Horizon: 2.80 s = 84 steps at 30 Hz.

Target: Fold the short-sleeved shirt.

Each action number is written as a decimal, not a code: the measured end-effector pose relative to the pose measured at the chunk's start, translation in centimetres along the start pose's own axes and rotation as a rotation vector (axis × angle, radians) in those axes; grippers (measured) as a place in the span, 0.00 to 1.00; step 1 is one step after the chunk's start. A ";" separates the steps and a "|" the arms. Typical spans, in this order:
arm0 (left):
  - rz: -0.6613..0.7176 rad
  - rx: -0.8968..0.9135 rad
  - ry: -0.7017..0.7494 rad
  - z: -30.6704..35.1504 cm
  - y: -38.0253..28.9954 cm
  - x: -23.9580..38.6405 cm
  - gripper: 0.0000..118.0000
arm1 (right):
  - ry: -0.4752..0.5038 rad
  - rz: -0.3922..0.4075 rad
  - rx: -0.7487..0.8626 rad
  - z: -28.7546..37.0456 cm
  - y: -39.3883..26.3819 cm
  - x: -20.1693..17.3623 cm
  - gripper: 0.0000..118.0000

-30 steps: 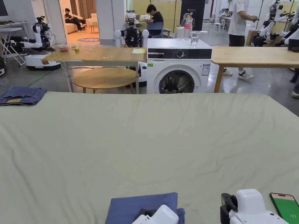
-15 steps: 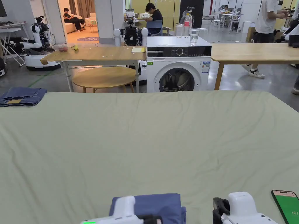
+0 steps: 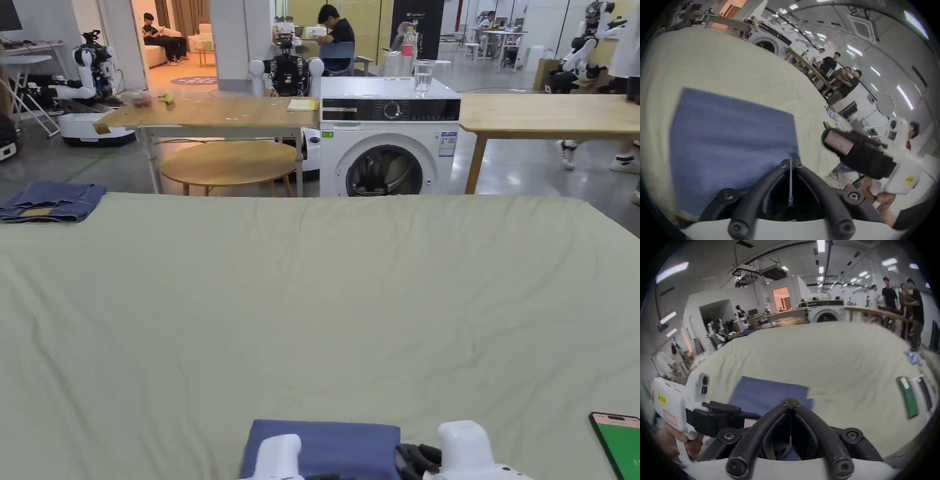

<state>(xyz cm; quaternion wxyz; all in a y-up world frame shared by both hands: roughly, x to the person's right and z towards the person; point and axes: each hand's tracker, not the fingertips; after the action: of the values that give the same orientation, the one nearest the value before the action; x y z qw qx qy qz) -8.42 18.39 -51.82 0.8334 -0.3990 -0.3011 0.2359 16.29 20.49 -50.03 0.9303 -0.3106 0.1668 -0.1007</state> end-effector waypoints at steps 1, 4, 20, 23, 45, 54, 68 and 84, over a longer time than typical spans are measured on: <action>0.005 0.029 0.017 1.3 0.3 -0.9 0.00 | 0.042 -0.034 -0.019 -0.7 -0.2 0.0 0.00; 0.067 0.120 0.067 4.9 0.7 -4.8 0.53 | 0.105 -0.118 -0.104 -3.1 -1.7 1.1 0.00; 0.451 0.025 -0.266 -3.3 -0.3 -10.2 0.22 | 0.024 -0.095 -0.129 -4.0 -3.6 2.7 0.00; 0.442 0.035 -0.216 -2.2 0.1 -10.1 0.22 | 0.018 -0.066 -0.117 -3.6 -2.9 1.9 0.00; 0.304 0.065 0.470 30.4 13.3 -38.1 0.81 | 0.096 0.121 -0.190 -9.7 -1.9 -9.3 0.00; 0.270 0.299 0.880 37.6 13.1 -36.7 0.53 | 0.083 0.132 -0.168 -9.4 -0.7 -8.6 0.00; -0.215 0.498 0.766 19.3 17.5 -12.3 0.00 | -0.205 0.195 0.149 -3.6 9.3 -3.9 0.00; -0.487 0.672 0.644 8.8 17.3 11.1 0.00 | -0.418 0.158 0.406 5.3 18.3 -1.4 0.00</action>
<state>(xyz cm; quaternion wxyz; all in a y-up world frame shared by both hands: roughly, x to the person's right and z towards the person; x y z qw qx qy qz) -9.31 39.86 -57.92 0.9964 -0.0806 -0.0215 -0.0159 18.47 38.22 -56.90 0.9926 -0.1181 -0.0282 0.0070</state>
